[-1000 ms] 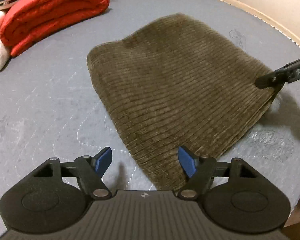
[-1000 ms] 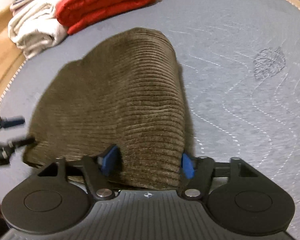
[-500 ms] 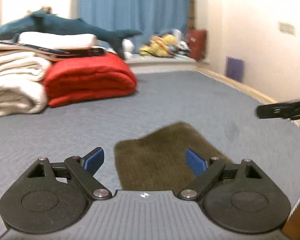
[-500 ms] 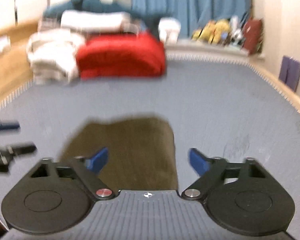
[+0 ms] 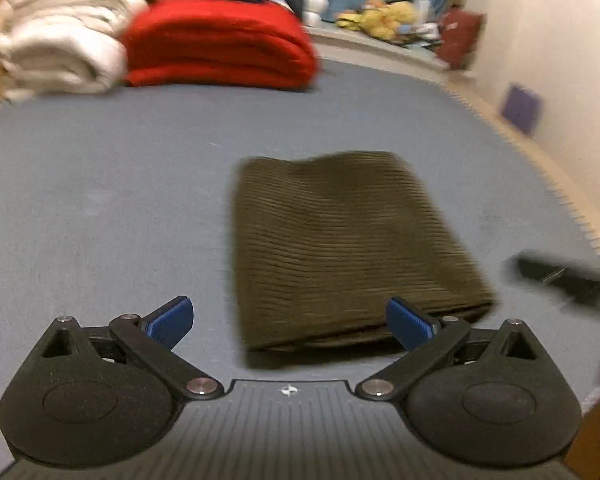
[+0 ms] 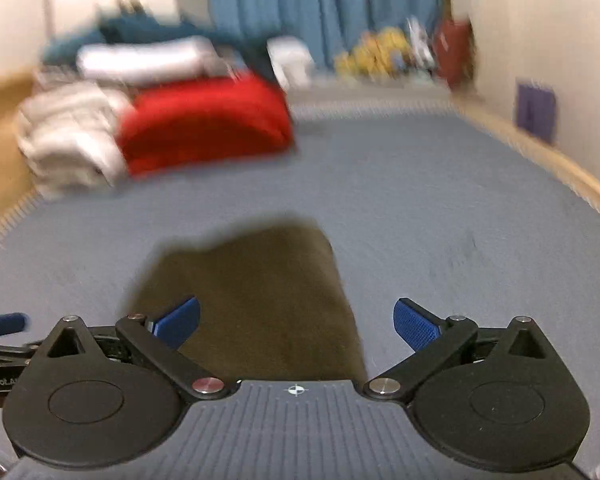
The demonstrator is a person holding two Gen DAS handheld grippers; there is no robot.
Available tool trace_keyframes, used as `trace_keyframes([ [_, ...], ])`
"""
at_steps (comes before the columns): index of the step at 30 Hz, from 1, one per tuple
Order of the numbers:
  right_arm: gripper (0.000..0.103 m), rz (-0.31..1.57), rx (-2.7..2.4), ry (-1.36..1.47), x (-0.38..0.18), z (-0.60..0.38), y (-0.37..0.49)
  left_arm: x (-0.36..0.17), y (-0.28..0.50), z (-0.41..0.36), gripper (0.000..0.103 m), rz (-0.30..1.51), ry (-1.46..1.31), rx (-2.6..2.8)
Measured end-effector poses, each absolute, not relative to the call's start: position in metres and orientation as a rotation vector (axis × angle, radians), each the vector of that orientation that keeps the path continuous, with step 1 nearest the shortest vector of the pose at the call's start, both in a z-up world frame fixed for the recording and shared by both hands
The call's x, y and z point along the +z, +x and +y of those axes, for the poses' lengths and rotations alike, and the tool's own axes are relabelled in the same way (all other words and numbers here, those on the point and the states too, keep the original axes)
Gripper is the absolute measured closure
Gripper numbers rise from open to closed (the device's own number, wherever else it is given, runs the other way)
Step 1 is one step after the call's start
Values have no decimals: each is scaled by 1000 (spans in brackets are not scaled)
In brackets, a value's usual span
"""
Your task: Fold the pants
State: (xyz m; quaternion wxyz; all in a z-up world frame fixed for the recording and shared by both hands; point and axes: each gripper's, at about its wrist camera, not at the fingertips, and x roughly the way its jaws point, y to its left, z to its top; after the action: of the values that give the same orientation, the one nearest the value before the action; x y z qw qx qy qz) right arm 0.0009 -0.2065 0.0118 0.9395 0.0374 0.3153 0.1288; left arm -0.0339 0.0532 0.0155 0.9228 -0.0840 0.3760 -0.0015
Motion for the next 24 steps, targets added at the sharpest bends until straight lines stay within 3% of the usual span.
trace_keyframes([
  [4,1,722,311,45,-9,-198,15,3,-18,42,0,781,-54,17],
  [24,1,745,319,64,-6,-183,32,-9,-16,43,0,821,-88,38],
])
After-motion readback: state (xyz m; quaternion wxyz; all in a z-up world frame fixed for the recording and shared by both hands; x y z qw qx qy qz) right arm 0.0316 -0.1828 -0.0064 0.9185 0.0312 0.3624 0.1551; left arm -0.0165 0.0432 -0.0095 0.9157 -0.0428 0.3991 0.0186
